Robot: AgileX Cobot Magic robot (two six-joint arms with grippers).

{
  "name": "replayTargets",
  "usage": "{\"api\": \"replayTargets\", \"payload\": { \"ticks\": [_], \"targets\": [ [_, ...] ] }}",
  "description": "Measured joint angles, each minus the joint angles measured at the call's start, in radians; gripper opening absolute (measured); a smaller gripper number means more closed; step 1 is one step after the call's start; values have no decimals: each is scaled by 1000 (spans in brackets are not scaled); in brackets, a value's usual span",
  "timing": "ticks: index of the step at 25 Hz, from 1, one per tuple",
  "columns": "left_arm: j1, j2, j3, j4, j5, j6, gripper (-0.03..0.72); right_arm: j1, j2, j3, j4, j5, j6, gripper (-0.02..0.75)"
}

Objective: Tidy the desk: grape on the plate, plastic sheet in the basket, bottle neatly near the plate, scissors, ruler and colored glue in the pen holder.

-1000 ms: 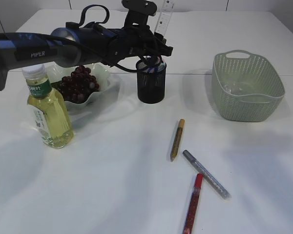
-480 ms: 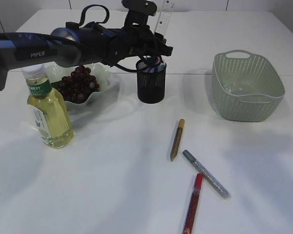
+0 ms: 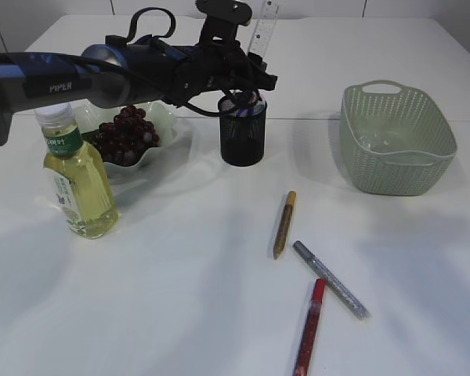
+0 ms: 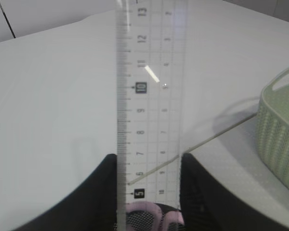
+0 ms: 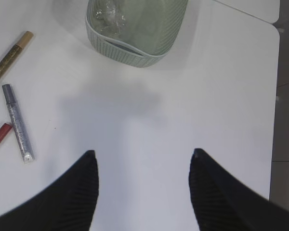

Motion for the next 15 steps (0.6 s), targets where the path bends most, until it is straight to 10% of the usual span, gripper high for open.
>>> {"api": "replayTargets", "payload": {
  "ticks": [15],
  "targets": [
    [1, 0, 0, 19, 0, 0, 338, 0, 0, 0, -2, 0, 0, 470]
  ]
}}
